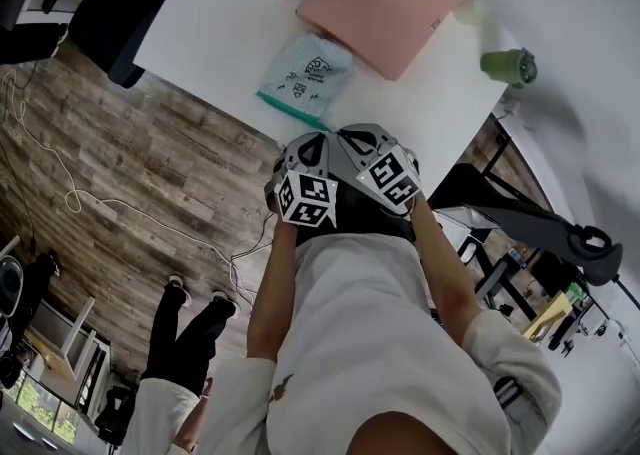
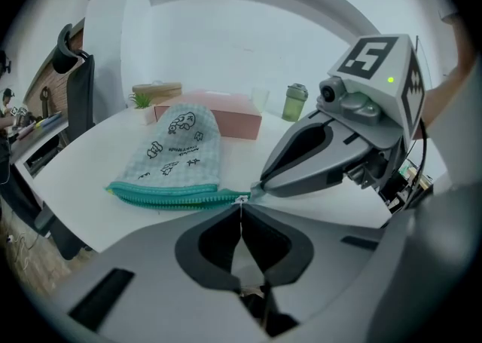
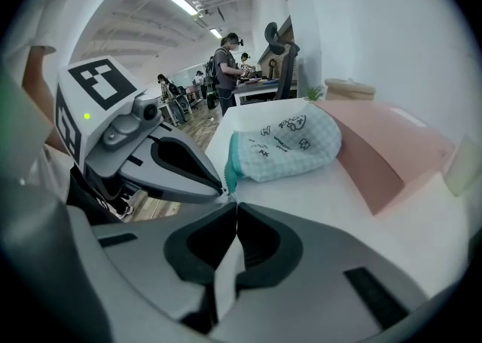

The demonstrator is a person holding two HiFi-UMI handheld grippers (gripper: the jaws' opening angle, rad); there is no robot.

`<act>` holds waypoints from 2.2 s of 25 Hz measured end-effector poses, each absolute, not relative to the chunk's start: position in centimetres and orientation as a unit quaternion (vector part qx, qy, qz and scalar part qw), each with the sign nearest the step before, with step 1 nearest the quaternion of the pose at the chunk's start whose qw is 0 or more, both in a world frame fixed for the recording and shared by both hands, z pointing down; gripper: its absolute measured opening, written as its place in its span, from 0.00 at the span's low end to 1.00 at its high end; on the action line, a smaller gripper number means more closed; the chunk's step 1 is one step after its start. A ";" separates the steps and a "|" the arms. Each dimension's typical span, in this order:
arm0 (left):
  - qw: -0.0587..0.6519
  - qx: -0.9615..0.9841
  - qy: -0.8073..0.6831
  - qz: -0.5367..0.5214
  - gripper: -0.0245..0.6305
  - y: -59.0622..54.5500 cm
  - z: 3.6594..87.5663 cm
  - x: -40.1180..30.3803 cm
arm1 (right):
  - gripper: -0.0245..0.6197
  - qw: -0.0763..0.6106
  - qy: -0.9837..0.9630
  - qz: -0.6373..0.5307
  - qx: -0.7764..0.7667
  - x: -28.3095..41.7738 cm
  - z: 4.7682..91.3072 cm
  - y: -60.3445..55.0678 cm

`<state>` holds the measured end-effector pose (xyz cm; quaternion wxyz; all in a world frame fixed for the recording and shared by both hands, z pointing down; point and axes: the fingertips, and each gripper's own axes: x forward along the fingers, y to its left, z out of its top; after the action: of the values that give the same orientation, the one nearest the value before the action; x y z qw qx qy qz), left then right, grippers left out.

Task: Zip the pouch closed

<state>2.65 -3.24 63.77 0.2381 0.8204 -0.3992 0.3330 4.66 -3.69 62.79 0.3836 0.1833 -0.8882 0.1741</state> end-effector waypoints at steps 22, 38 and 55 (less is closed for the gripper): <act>0.253 0.810 -0.422 0.321 0.04 -4.8 63.2 0.1 | 0.05 0.396 -0.876 0.182 0.208 5.6 62.9 -4.6; 0.259 0.789 -0.463 0.310 0.04 -6.4 62.7 -3.0 | 0.05 0.402 -0.869 0.181 0.226 5.5 62.7 -5.4; 0.258 0.778 -0.482 0.310 0.04 -7.9 62.6 -6.7 | 0.05 0.408 -0.860 0.184 0.243 6.1 62.7 -5.9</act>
<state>-6.68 -7.95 62.59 0.2580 0.7782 -0.4815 0.3097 6.14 -5.87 62.70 0.4081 0.2432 -0.8604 0.1843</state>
